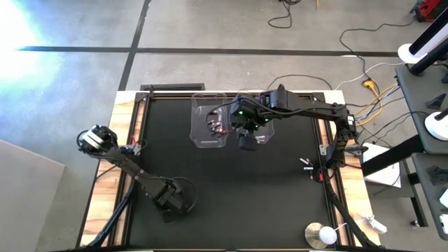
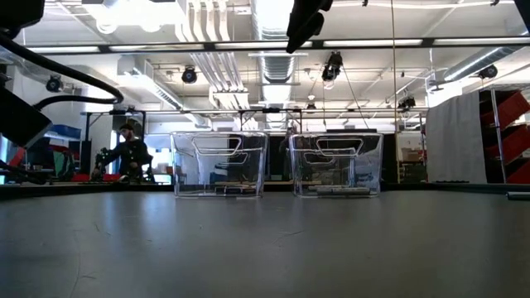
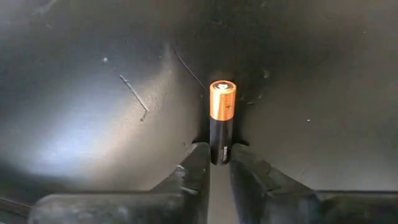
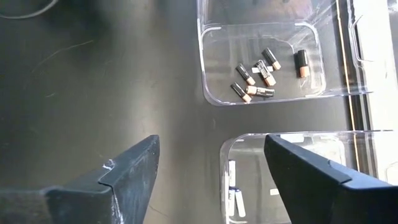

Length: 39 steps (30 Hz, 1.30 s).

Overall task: Sort batteries
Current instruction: Put the black battery into the left transparent bin

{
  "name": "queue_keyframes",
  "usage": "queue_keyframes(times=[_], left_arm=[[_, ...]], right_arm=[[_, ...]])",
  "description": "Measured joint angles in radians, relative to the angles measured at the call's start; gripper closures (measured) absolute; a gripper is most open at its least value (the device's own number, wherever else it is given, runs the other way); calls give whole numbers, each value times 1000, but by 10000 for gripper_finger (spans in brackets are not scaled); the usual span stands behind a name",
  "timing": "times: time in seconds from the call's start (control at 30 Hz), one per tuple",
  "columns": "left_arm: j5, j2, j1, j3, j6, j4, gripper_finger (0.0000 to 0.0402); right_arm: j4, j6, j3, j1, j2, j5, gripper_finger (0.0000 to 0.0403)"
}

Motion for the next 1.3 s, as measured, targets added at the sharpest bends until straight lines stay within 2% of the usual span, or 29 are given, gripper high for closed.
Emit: queue_keyframes(times=[0.17, 0.5, 0.77, 0.9, 1.03, 1.3], left_arm=[[-4, 0, 0, 0, -29, 7, 382], [-11, -2, 0, 8, -32, -3, 384], [-42, -24, 1, 5, -36, -12, 383], [-134, -71, 1, -1, -38, -19, 383], [-298, -144, 5, -8, -39, -39, 382], [-467, -341, 16, -5, 73, -63, 382]], right_arm=[[0, -13, 0, 0, 0, 0, 123], [0, -11, 0, 0, 0, 0, 113], [41, -18, -16, 0, 0, 0, 126], [106, -9, -57, 6, 0, -16, 131], [136, -24, -98, 12, 0, -30, 128], [135, -36, -119, 11, 0, -30, 116]])
